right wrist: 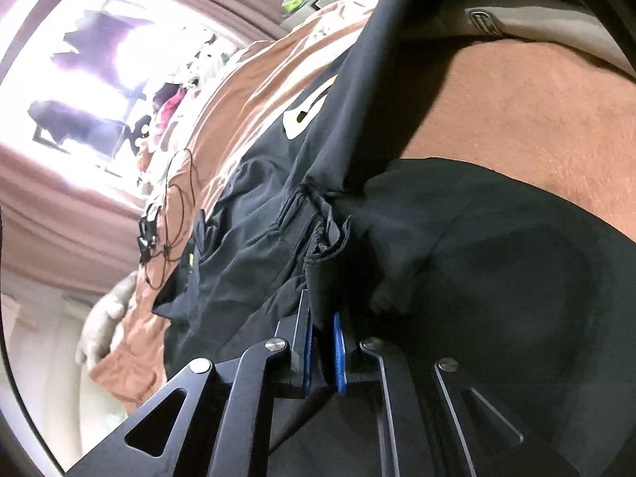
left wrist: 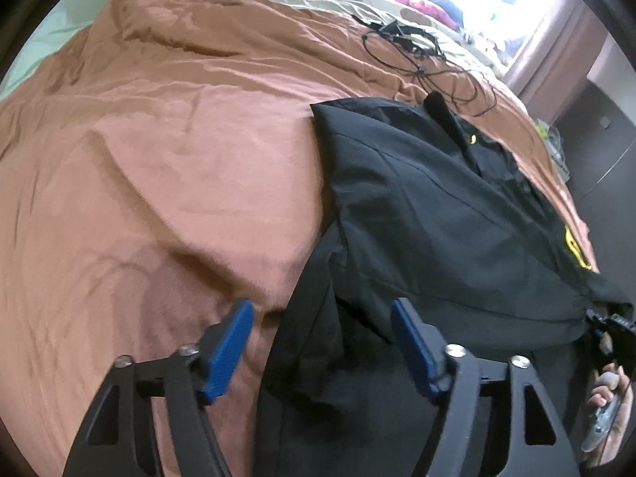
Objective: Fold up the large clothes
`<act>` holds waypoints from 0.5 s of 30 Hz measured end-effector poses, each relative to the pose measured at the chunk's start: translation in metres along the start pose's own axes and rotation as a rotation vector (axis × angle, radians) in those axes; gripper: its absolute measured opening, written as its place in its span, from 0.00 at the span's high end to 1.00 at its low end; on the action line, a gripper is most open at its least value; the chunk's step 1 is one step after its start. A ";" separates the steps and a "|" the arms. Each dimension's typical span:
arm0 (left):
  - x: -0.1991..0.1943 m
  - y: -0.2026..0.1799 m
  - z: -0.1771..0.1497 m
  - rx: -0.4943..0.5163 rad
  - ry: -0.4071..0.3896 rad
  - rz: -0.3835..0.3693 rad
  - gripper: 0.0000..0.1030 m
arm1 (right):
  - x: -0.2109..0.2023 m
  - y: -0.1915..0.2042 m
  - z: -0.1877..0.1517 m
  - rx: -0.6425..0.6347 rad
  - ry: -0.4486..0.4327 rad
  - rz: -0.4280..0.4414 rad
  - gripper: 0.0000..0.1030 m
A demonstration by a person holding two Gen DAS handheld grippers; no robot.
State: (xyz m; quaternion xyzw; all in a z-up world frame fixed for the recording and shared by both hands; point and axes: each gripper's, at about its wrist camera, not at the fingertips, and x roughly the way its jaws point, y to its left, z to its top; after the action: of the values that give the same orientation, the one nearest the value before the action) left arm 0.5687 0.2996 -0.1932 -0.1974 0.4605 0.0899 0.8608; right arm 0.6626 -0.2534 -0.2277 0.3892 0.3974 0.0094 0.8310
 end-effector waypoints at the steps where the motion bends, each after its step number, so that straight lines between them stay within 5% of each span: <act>1: 0.004 0.000 0.002 -0.005 0.005 0.006 0.43 | 0.003 0.008 0.001 -0.030 -0.005 -0.004 0.91; 2: 0.008 0.001 0.004 -0.011 0.008 0.010 0.46 | 0.006 0.010 0.003 -0.053 -0.006 -0.002 0.91; 6: 0.018 0.007 0.009 -0.031 0.024 0.020 0.85 | 0.020 0.011 0.012 -0.074 0.012 0.016 0.91; 9: 0.019 0.015 0.008 -0.058 0.012 0.034 0.94 | 0.033 0.010 0.020 -0.048 0.033 0.047 0.91; 15: 0.024 0.014 0.006 -0.033 0.019 0.038 0.94 | 0.056 0.019 0.031 -0.065 0.067 0.065 0.91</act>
State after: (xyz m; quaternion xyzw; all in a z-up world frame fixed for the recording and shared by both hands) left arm 0.5823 0.3143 -0.2138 -0.2035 0.4708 0.1117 0.8512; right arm 0.7273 -0.2421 -0.2399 0.3740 0.4117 0.0624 0.8287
